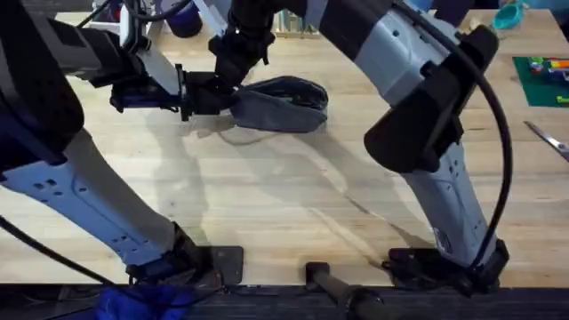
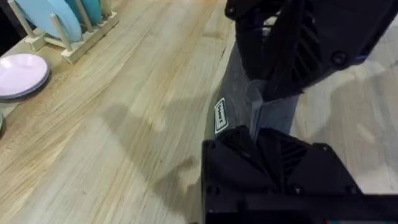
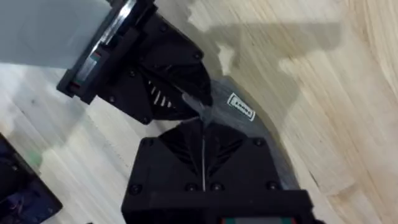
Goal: Unzip the bag, pick up the pens from the table one at a time and place them inside, then zip the bag closed.
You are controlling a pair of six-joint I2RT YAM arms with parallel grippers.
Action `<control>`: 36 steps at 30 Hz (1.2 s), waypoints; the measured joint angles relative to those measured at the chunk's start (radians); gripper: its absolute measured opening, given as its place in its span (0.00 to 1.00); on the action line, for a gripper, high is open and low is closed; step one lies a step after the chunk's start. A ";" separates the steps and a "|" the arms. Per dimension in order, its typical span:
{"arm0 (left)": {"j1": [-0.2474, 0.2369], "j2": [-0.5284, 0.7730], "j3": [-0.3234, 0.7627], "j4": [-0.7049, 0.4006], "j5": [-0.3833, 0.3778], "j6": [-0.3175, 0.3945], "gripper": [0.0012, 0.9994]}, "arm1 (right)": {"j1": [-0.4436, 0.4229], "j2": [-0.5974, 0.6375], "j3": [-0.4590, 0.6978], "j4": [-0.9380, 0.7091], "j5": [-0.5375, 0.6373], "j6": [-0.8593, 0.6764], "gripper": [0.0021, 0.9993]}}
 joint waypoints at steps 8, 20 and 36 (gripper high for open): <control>-0.002 0.000 0.000 0.001 0.000 0.000 0.04 | -0.014 0.000 0.000 -0.019 0.048 0.096 0.03; -0.004 0.000 0.000 0.004 0.001 0.000 0.04 | -0.013 0.000 0.000 -0.048 0.147 0.185 0.03; -0.004 0.000 0.000 0.007 0.000 0.000 0.04 | -0.013 0.000 0.000 -0.019 0.158 0.173 0.03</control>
